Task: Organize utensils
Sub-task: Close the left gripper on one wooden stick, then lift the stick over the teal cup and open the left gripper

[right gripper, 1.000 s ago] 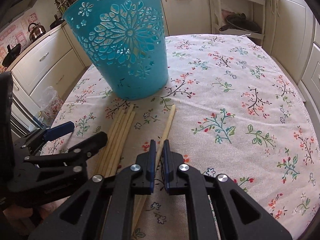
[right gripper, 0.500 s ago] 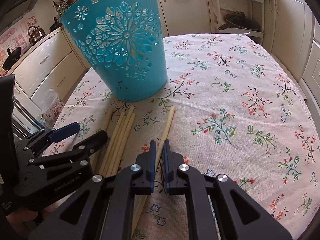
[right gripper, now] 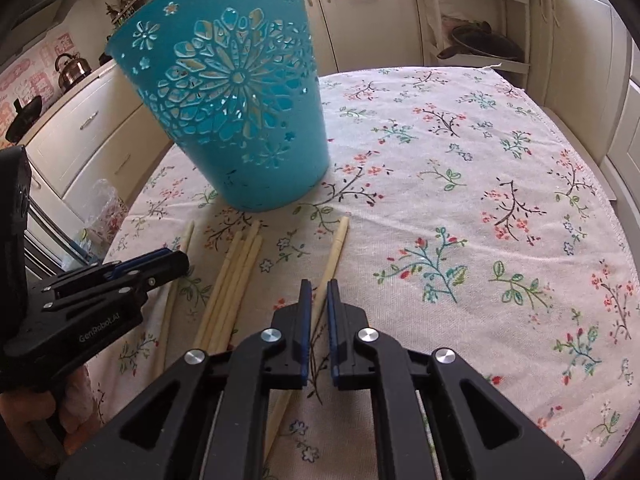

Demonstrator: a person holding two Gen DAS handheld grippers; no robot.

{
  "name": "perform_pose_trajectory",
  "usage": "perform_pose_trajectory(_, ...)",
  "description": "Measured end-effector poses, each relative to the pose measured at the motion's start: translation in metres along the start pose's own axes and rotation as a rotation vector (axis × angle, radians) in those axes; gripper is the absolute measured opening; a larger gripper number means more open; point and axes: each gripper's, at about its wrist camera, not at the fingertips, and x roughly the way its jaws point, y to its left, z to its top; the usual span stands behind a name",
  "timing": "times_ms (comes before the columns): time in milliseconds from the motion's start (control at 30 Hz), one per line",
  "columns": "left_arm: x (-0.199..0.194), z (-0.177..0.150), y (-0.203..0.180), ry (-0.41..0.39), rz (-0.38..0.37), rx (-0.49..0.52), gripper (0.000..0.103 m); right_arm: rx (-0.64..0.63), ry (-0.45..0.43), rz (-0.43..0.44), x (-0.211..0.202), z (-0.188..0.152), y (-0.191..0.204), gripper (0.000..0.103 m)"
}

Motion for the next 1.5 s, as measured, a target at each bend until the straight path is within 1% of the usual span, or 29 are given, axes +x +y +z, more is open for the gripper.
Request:
perform_pose_trajectory(67, 0.001, 0.0, -0.001, -0.01, 0.004, 0.015, 0.014, -0.026, 0.001, 0.0, 0.0, -0.001, 0.004, 0.008)
perform_pose_trajectory(100, 0.002, 0.002, 0.0, -0.013, 0.001, 0.012, 0.008, -0.034, 0.004, 0.005, 0.0, -0.001, 0.005, 0.008)
perform_pose_trajectory(133, 0.002, 0.001, 0.004, -0.015, -0.015, -0.003, 0.007, -0.044, 0.007, 0.011, -0.001, -0.002, 0.006, 0.008)
perform_pose_trajectory(200, 0.001, 0.001, 0.014, -0.019, -0.047, -0.041, 0.006, -0.06, 0.007, 0.007, -0.003, -0.003, 0.008, 0.008)
perform_pose_trajectory(267, 0.0, -0.002, 0.017, -0.019, -0.046, -0.039, 0.006, -0.064, 0.014, 0.006, -0.002, -0.004, 0.01, 0.008)
perform_pose_trajectory(367, 0.0, -0.002, 0.016, -0.009, -0.035, -0.026, 0.006, -0.072, 0.008, 0.0, -0.001, -0.004, 0.011, 0.008)
perform_pose_trajectory(433, 0.001, -0.001, 0.012, -0.01, -0.014, -0.002, 0.006, -0.074, 0.006, -0.001, 0.0, -0.003, 0.011, 0.008)
perform_pose_trajectory(500, 0.002, -0.001, 0.005, -0.016, 0.019, 0.046, 0.006, -0.075, 0.004, -0.001, 0.0, -0.003, 0.012, 0.008)
perform_pose_trajectory(567, 0.002, -0.001, 0.002, -0.017, 0.023, 0.063, 0.006, -0.076, -0.002, -0.001, 0.0, -0.003, 0.012, 0.008)
perform_pose_trajectory(667, -0.001, -0.002, 0.008, -0.01, -0.016, 0.04, 0.005, -0.073, -0.008, -0.001, 0.001, -0.003, 0.012, 0.008)
perform_pose_trajectory(733, -0.011, -0.003, 0.013, -0.03, -0.079, 0.027, 0.005, -0.071, -0.01, 0.0, 0.001, -0.004, 0.012, 0.008)
perform_pose_trajectory(867, -0.056, -0.003, 0.016, -0.132, -0.254, 0.033, 0.005, -0.072, -0.011, -0.002, 0.001, -0.003, 0.012, 0.008)
perform_pose_trajectory(900, -0.066, -0.001, 0.017, -0.152, -0.28, 0.032, 0.005, -0.073, -0.012, -0.004, 0.0, -0.003, 0.012, 0.008)
perform_pose_trajectory(967, -0.098, 0.01, 0.018, -0.233, -0.356, 0.026, 0.005, -0.074, -0.012, -0.006, 0.0, -0.002, 0.012, 0.008)
perform_pose_trajectory(1033, -0.125, 0.026, 0.017, -0.314, -0.402, 0.014, 0.005, -0.074, -0.013, -0.006, 0.0, -0.003, 0.012, 0.008)
perform_pose_trajectory(1067, -0.134, 0.032, 0.017, -0.341, -0.413, 0.01, 0.005, -0.073, -0.013, -0.006, 0.0, -0.003, 0.012, 0.008)
perform_pose_trajectory(1100, -0.148, 0.045, 0.015, -0.394, -0.425, 0.002, 0.005, -0.072, -0.013, -0.004, 0.0, -0.003, 0.012, 0.008)
perform_pose_trajectory(1200, -0.167, 0.078, 0.011, -0.502, -0.431, -0.02, 0.005, -0.069, -0.014, -0.003, 0.0, -0.004, 0.012, 0.008)
perform_pose_trajectory(1300, -0.172, 0.105, 0.005, -0.577, -0.4, -0.046, 0.005, -0.065, -0.014, 0.0, 0.0, -0.004, 0.011, 0.008)
perform_pose_trajectory(1400, -0.178, 0.137, 0.0, -0.656, -0.357, -0.09, 0.005, -0.06, -0.015, 0.006, -0.001, -0.004, 0.01, 0.008)
perform_pose_trajectory(1467, -0.18, 0.151, -0.003, -0.706, -0.324, -0.099, 0.005, -0.057, -0.015, 0.009, -0.001, -0.004, 0.008, 0.008)
perform_pose_trajectory(1500, -0.18, 0.158, -0.005, -0.737, -0.294, -0.099, 0.005, -0.056, -0.015, 0.01, -0.001, -0.003, 0.008, 0.008)
